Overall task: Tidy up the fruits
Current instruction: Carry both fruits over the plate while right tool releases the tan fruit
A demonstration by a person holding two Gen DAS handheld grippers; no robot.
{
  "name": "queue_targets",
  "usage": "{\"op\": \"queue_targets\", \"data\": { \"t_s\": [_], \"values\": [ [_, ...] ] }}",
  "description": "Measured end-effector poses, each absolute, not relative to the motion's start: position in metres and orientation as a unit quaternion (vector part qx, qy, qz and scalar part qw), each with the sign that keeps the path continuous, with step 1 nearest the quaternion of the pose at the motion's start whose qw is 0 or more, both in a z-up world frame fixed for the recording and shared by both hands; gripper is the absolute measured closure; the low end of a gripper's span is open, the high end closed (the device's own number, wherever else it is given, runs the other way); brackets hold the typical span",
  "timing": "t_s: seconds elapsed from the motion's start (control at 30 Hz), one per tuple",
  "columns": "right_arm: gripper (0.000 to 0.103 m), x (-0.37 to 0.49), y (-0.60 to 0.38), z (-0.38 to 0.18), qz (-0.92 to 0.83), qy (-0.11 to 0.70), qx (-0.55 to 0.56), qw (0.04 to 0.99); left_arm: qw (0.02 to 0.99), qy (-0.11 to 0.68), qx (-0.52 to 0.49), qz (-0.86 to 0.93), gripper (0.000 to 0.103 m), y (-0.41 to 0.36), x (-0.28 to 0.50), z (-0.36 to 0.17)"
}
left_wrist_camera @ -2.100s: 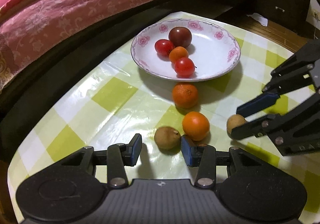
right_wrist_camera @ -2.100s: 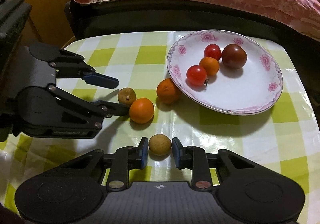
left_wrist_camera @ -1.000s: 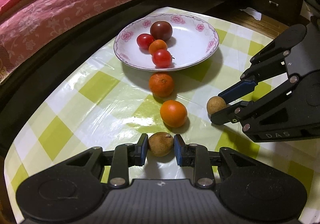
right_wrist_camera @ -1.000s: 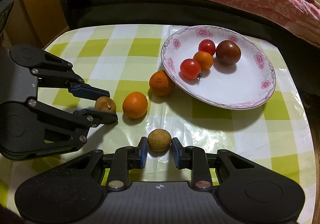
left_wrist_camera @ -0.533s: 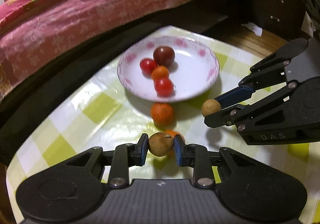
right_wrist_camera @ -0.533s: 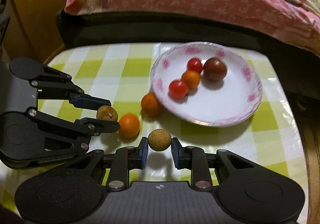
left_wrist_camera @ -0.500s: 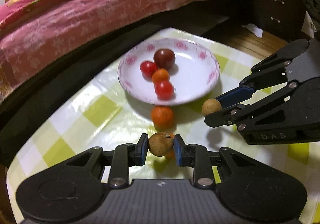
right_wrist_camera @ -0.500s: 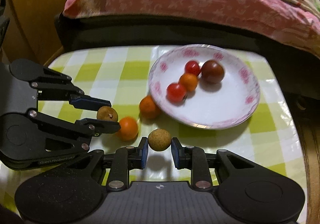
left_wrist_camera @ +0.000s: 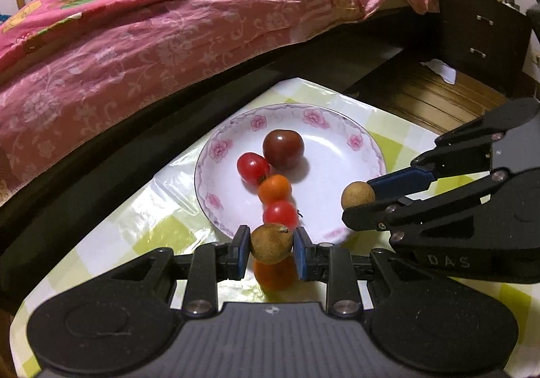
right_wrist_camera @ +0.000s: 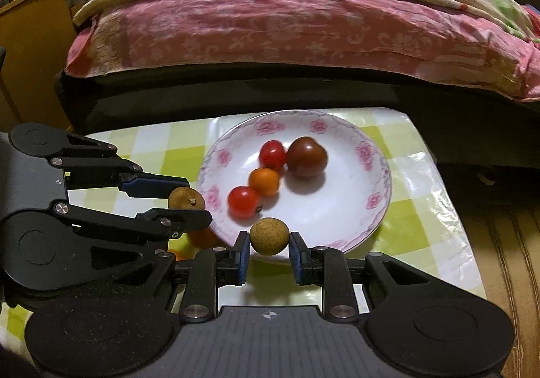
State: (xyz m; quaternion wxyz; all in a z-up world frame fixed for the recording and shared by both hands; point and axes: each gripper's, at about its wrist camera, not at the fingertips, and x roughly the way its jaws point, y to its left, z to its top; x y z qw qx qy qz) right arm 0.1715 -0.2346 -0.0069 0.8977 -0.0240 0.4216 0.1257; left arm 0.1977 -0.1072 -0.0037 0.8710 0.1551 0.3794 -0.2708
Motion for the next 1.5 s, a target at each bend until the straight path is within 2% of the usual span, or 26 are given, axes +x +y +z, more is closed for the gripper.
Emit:
{"op": "queue_targets", "data": {
  "t_s": [0.7, 1.3, 1.37, 1.5],
  "values": [
    [0.082, 0.195, -0.241, -0.019, 0.110, 0.428, -0.022, 0.897, 0.873, 0.387, 0.154, -0.254, 0.067, -0.116, 0.218, -0.018],
    [0.080, 0.200, -0.245, -0.029, 0.105, 0.434, -0.004, 0.895, 0.872, 0.401, 0.115, -0.255, 0.066, -0.112, 0.226, -0.019],
    [0.076, 0.200, -0.246, -0.029, 0.103, 0.433, 0.003, 0.895, 0.872, 0.404, 0.110, -0.254, 0.066, -0.111, 0.227, -0.019],
    [0.074, 0.201, -0.248, -0.028, 0.098, 0.433, 0.008, 0.896, 0.872, 0.403, 0.113, -0.254, 0.066, -0.113, 0.227, -0.019]
  ]
}}
